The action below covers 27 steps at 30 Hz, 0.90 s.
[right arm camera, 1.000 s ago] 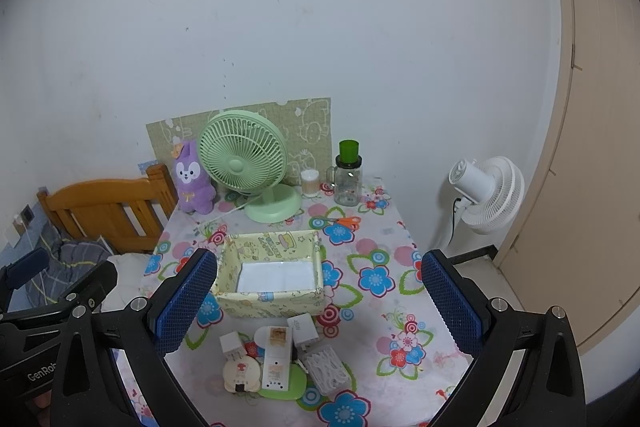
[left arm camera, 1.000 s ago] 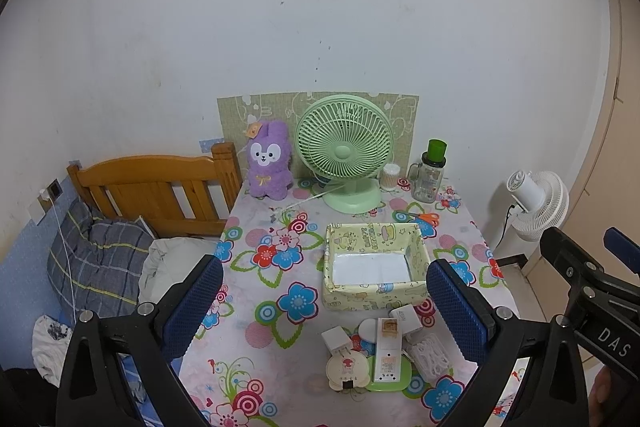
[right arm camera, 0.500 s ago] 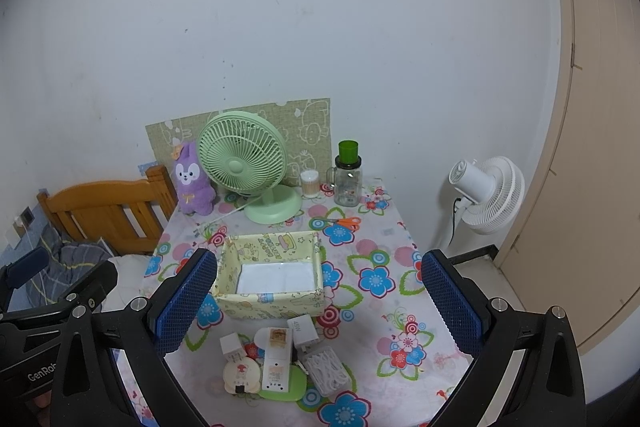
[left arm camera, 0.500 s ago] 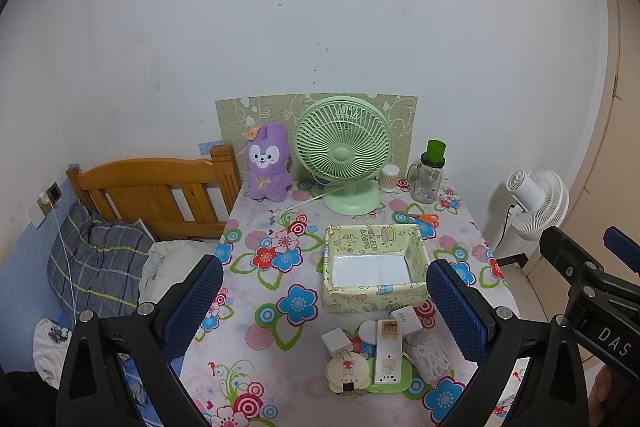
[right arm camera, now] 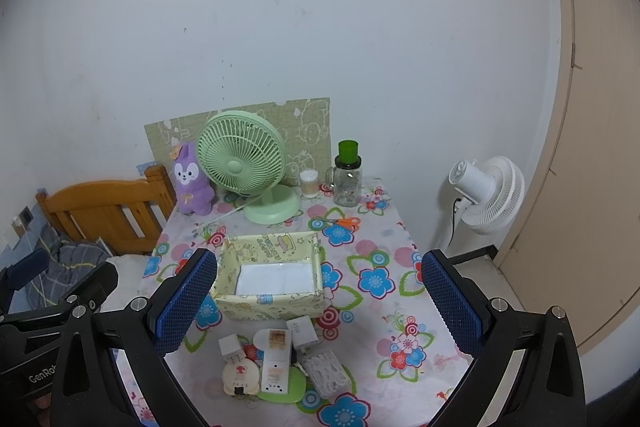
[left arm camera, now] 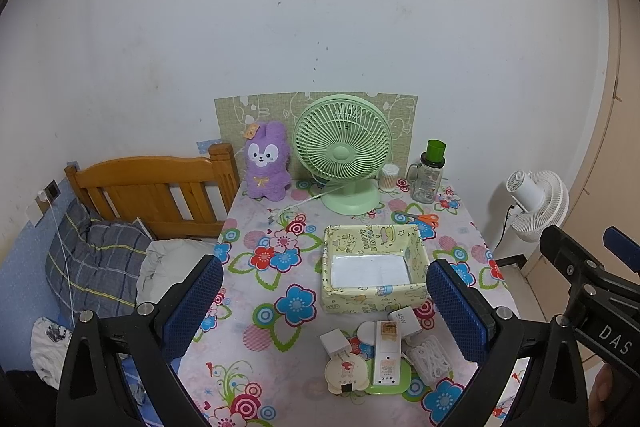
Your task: Organize rigid objects
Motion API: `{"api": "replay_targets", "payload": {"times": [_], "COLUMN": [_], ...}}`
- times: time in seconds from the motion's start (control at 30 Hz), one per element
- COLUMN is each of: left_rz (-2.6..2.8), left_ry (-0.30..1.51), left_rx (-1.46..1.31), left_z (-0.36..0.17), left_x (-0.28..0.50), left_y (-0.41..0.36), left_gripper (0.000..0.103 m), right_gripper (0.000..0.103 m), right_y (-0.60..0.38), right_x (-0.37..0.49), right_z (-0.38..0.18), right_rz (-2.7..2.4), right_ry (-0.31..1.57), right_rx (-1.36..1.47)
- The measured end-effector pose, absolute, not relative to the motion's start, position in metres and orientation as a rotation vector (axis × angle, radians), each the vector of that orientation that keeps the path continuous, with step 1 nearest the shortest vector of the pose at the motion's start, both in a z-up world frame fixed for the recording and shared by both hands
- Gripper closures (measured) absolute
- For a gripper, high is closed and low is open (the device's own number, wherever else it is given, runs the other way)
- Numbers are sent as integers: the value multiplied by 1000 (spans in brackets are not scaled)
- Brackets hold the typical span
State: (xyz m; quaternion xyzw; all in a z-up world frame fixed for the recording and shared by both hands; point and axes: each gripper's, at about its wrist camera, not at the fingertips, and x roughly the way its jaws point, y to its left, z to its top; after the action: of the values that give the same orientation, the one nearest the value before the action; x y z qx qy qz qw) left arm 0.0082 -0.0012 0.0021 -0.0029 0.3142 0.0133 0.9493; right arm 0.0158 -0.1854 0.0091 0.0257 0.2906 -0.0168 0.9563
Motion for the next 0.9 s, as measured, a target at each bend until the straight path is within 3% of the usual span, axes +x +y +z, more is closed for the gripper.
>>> {"api": "replay_targets", "payload": {"times": [0.43,0.9], "left_rz": [23,-25], "left_ry": [665,731], "left_rx": [-8,5], "left_z": [-10,-56], "left_x": [18,35], "left_y": [-1,-10], "left_gripper": [0,0], "right_gripper": [0,0], "right_y": [-188,-197], "right_x": [24,42], "right_z": [-3,-60], "right_rz": [-18,9], "right_ry": [611,683], "right_rx": [73,94]}}
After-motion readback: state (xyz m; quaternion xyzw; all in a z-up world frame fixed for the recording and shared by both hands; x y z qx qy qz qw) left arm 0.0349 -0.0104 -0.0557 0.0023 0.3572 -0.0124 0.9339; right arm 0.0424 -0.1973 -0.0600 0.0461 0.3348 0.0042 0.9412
